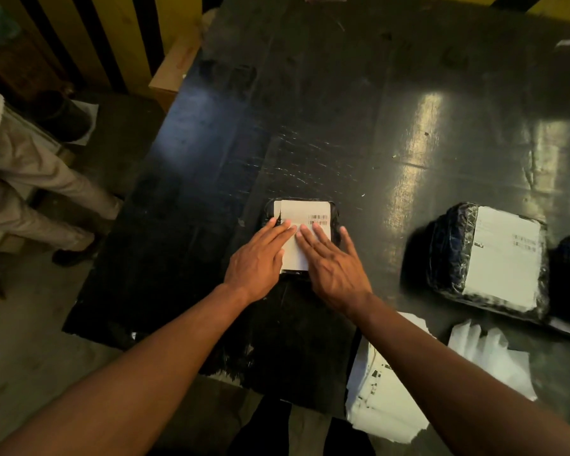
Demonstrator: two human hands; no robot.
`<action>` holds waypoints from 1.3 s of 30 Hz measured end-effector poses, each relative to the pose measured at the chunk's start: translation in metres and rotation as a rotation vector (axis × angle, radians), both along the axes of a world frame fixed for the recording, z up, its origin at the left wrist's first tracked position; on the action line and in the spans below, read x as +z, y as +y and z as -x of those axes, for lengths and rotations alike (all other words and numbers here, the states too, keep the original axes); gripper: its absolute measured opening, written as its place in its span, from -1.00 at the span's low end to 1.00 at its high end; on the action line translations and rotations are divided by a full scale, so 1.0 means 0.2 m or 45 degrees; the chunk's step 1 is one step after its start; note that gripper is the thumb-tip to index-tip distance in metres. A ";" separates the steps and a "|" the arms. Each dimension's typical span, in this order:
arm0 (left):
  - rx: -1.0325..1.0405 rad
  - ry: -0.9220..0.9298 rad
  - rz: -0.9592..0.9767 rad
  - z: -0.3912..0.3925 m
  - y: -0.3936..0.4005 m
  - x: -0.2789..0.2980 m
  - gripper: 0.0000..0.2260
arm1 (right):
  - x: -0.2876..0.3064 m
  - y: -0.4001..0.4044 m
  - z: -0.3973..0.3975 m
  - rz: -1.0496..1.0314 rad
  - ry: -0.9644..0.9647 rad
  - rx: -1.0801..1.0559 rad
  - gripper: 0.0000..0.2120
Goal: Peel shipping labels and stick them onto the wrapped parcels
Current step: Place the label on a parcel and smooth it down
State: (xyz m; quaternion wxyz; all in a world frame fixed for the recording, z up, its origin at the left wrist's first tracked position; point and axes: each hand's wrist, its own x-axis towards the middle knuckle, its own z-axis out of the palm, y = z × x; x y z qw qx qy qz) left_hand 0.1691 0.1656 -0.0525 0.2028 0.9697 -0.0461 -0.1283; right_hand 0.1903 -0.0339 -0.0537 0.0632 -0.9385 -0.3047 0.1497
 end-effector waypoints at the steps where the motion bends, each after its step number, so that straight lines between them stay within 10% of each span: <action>1: -0.001 0.002 -0.003 0.00 0.01 0.00 -0.50 | 0.00 -0.02 0.01 0.005 -0.006 -0.026 -0.38; 39: -0.089 0.052 -0.209 0.01 -0.04 0.03 -0.33 | 0.03 -0.12 0.26 -0.081 0.043 -0.141 -0.36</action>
